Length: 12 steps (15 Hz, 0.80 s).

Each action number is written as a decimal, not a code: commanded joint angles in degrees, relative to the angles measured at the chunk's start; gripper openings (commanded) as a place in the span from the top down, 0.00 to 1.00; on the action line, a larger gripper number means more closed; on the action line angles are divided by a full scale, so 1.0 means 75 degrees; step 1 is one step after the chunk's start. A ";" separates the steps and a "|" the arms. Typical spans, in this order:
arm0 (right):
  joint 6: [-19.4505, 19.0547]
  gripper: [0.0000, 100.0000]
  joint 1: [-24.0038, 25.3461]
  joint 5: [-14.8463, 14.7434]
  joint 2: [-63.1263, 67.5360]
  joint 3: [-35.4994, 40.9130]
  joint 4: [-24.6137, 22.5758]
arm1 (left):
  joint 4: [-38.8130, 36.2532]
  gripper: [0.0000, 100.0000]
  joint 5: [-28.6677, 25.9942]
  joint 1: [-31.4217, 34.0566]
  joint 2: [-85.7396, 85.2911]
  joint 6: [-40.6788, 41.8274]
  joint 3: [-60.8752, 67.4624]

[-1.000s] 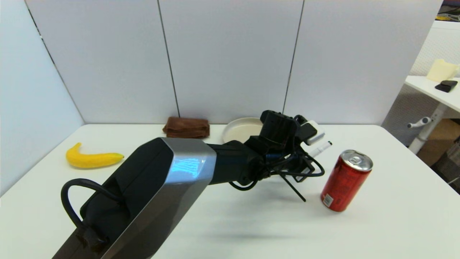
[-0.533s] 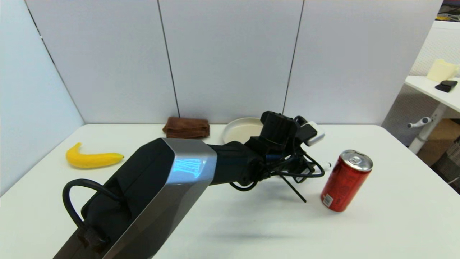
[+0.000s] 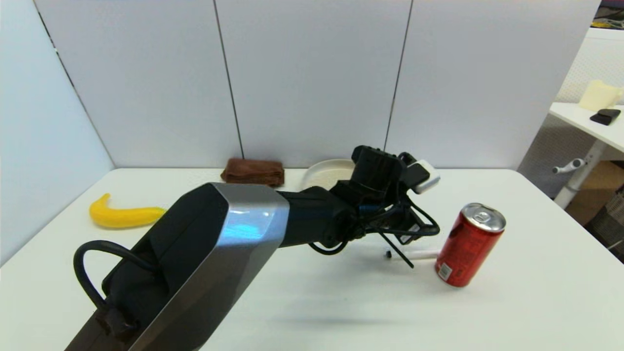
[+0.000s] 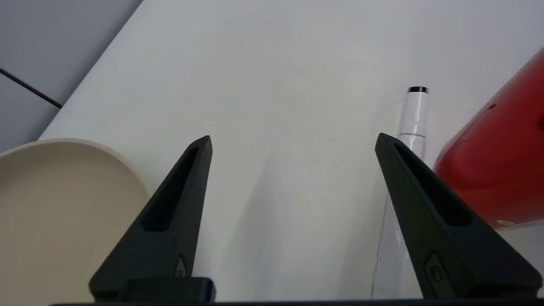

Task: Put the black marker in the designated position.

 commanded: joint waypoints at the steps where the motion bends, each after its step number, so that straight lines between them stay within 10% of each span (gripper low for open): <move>1: 0.0002 0.00 0.0001 -0.0001 0.0010 0.0000 -0.0002 | 0.0037 0.00 -0.0007 0.0575 -0.0472 0.0181 0.0017; 12: 0.0002 0.00 0.0001 -0.0001 0.0010 0.0000 -0.0002 | 0.2616 0.00 0.0801 0.1770 -0.6985 0.0392 0.3999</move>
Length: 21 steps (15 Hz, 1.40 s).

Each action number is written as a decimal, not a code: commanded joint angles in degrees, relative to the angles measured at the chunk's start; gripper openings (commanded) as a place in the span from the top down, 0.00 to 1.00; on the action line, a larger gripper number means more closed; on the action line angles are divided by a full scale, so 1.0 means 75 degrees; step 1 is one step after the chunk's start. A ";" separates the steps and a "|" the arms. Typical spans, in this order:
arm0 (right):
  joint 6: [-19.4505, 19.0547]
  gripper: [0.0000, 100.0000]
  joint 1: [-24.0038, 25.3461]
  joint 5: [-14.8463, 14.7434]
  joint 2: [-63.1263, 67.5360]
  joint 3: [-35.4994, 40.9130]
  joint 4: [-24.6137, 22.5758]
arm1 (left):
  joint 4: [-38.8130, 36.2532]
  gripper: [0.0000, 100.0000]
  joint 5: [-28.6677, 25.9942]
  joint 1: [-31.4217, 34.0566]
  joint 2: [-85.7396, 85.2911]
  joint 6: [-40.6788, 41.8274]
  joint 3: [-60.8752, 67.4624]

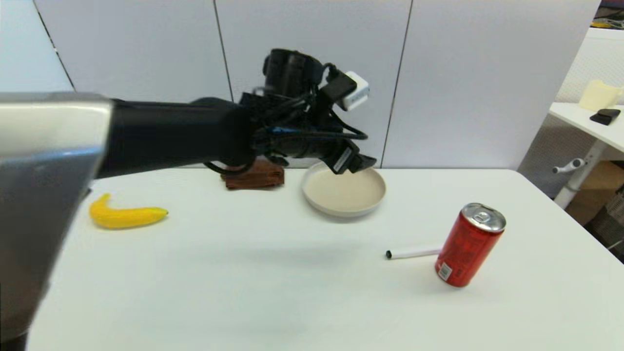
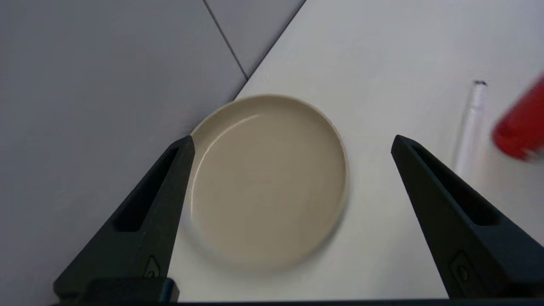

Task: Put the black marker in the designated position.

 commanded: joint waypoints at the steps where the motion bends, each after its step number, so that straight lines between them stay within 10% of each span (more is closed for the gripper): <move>1: 0.0002 0.00 0.0001 0.0002 0.0010 0.0000 0.0003 | 0.0816 0.00 0.0790 0.0530 -0.4599 -0.0162 0.3582; 13: 0.0002 0.00 0.0001 0.0002 0.0010 0.0000 0.0003 | 0.0008 0.00 0.0767 0.2733 -1.2731 -0.1673 1.0285; 21: 0.0002 0.00 0.0001 0.0002 0.0010 0.0000 0.0003 | -0.1633 0.00 0.0826 0.3788 -1.3563 -0.2060 1.1867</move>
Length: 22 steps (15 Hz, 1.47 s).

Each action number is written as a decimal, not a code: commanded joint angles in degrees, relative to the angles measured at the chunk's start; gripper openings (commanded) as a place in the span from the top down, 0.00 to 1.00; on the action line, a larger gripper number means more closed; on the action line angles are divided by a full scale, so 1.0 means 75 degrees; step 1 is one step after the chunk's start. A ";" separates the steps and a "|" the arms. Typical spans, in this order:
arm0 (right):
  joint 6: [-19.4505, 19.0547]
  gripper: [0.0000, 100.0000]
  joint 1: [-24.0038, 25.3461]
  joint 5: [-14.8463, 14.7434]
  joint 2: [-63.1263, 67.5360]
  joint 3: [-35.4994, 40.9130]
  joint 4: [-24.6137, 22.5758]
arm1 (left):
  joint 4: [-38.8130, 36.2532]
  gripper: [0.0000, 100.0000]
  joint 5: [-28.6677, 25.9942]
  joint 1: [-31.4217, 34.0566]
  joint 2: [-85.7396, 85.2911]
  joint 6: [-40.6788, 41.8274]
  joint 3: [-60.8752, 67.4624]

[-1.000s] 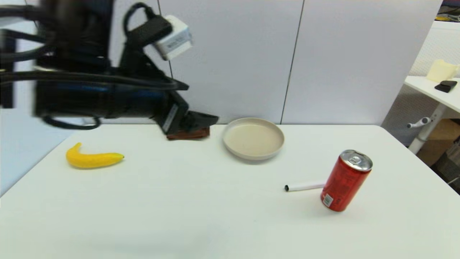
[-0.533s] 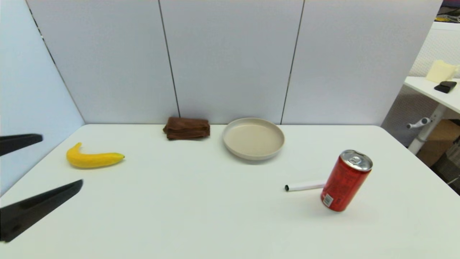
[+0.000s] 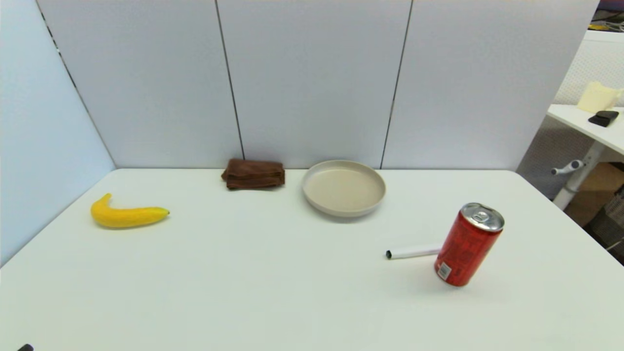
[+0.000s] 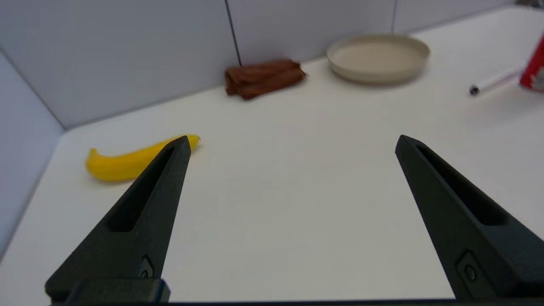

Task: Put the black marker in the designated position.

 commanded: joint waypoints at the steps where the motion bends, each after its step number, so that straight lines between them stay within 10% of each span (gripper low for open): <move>1: -0.0001 0.00 0.0001 -0.0001 0.0010 0.0000 -0.0002 | -0.0727 0.00 -0.0012 0.0625 -0.0191 -0.0059 0.0609; 10: -0.0001 0.00 0.0001 -0.0001 0.0010 0.0000 -0.0002 | -0.2379 0.00 -0.0094 0.1973 -0.0694 -0.0059 0.2424; 22: -0.0001 0.00 0.0001 -0.0001 0.0010 0.0000 -0.0002 | 0.0234 0.00 0.0433 0.1985 -0.2347 -0.1102 0.2542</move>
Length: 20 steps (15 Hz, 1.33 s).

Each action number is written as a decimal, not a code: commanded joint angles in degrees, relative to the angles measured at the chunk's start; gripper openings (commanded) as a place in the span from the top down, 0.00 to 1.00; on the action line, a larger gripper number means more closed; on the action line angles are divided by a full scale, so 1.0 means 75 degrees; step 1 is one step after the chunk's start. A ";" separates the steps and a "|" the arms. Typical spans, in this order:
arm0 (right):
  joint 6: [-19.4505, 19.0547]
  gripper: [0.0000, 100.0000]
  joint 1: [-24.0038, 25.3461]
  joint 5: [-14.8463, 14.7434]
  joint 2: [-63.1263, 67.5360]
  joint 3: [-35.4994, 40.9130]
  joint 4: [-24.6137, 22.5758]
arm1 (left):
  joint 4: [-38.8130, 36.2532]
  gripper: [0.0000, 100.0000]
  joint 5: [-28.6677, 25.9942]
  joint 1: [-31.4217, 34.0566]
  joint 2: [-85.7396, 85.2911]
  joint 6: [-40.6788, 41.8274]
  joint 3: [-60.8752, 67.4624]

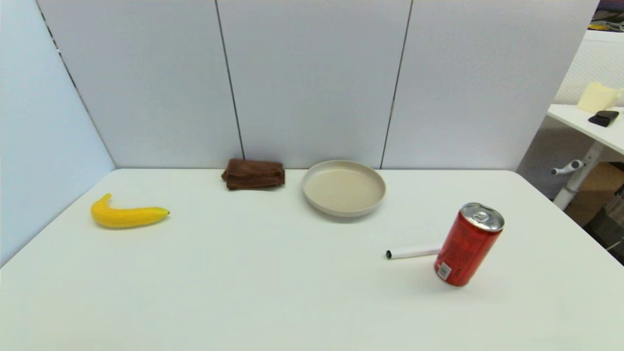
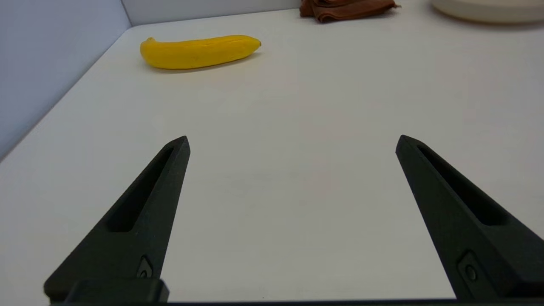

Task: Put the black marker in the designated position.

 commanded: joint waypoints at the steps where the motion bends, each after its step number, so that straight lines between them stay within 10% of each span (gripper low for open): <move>1: -0.0001 0.00 0.0001 0.0005 0.0010 0.0000 -0.0002 | -0.0009 0.00 0.0282 0.0000 -0.0044 -0.0615 0.0010; 20: -0.0083 0.00 0.0001 0.0040 0.0010 0.0000 0.0010 | -0.0009 0.00 0.0294 0.0000 -0.0044 -0.0615 0.0010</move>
